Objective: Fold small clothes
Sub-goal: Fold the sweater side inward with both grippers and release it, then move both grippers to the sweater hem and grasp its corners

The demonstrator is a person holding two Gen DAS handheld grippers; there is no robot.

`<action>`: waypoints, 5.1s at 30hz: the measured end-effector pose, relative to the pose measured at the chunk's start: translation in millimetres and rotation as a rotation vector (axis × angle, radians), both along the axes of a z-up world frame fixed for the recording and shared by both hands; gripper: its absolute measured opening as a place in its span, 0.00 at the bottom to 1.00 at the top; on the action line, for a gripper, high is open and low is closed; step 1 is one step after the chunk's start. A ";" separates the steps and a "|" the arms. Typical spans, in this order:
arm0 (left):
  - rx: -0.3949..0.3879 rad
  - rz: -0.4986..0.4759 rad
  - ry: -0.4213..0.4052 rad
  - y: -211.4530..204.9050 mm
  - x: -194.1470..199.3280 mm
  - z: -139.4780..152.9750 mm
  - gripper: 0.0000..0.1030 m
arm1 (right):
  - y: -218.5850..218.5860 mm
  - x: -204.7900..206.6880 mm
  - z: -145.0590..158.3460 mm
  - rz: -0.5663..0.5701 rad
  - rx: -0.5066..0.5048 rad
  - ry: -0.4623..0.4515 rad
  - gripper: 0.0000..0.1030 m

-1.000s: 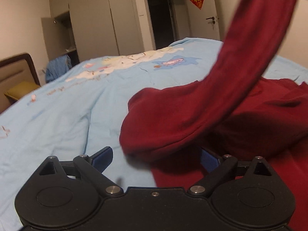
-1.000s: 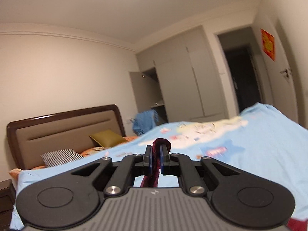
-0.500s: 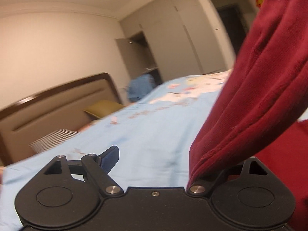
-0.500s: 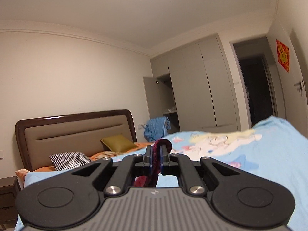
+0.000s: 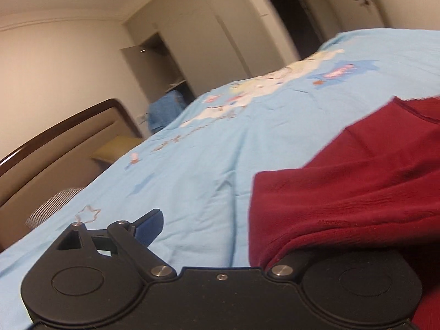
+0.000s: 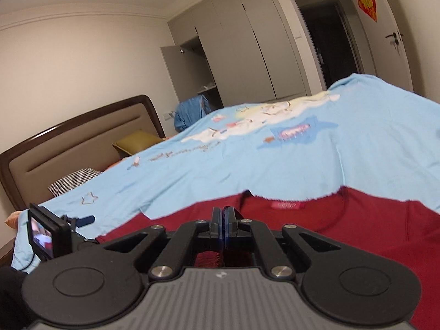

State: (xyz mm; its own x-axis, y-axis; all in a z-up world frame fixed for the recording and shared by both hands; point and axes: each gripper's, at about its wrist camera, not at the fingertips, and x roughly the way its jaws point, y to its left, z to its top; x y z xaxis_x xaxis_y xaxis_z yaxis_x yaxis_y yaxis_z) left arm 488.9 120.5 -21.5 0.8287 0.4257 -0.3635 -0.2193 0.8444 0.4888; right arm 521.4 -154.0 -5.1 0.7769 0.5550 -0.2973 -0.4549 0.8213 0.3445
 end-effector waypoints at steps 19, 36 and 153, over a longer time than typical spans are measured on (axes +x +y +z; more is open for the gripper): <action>-0.354 -0.431 0.253 52.9 -37.6 21.3 0.99 | -6.0 -6.4 -5.2 -0.021 -0.070 0.037 0.02; -0.955 -0.175 0.074 93.6 35.4 0.9 0.14 | -15.9 -14.4 -51.0 -0.021 -0.054 0.170 0.08; -0.591 -0.347 0.181 -84.7 -346.8 10.1 0.98 | -59.4 -387.0 -94.6 0.131 -1.104 -0.201 0.87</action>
